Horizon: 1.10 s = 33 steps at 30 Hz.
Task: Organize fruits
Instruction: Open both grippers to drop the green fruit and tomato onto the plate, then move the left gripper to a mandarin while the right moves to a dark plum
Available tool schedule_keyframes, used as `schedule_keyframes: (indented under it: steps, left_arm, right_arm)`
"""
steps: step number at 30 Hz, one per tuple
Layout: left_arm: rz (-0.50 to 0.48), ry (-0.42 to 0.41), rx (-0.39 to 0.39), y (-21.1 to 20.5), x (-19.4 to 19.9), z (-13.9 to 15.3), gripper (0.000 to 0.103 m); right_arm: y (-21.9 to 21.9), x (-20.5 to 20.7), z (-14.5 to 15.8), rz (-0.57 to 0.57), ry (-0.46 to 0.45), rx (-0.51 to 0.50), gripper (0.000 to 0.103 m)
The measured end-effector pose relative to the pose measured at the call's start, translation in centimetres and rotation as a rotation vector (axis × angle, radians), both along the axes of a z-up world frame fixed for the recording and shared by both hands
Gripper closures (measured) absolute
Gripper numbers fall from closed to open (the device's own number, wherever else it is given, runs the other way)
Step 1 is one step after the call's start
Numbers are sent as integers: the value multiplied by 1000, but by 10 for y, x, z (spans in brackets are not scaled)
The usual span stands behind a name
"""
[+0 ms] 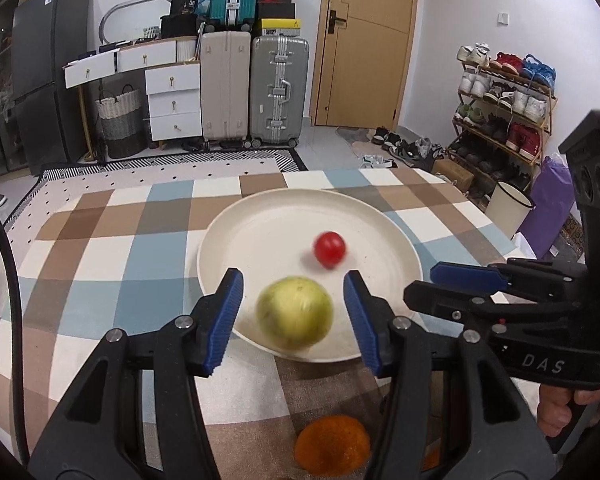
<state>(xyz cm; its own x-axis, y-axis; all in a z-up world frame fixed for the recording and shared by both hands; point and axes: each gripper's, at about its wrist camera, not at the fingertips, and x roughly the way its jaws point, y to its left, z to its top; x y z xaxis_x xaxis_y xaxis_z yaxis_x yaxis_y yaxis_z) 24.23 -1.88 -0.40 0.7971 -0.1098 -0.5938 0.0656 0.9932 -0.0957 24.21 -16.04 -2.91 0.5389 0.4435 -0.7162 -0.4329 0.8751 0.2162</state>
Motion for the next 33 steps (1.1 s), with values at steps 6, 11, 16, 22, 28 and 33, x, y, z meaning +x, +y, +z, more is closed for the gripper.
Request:
schedule_keyframes:
  steps: [6, 11, 16, 22, 28, 33]
  left_arm:
    - [23, -41, 11, 10, -23, 13, 19]
    - [41, -65, 29, 17, -51, 19, 1]
    - [45, -78, 44, 22, -79, 22, 1]
    - [51, -70, 38, 28, -104, 19, 1]
    - [43, -53, 19, 29, -125, 13, 1]
    - [36, -42, 22, 28, -128, 11, 1]
  right_arm:
    - [-12, -20, 14, -8, -40, -5, 38]
    - [-21, -40, 25, -7, -78, 20, 11]
    - [-25, -57, 30, -40, -100, 7, 1]
    - [-34, -70, 32, -72, -99, -4, 1]
    - [-43, -83, 32, -98, -93, -22, 0]
    - [-50, -95, 32, -114, -90, -31, 0]
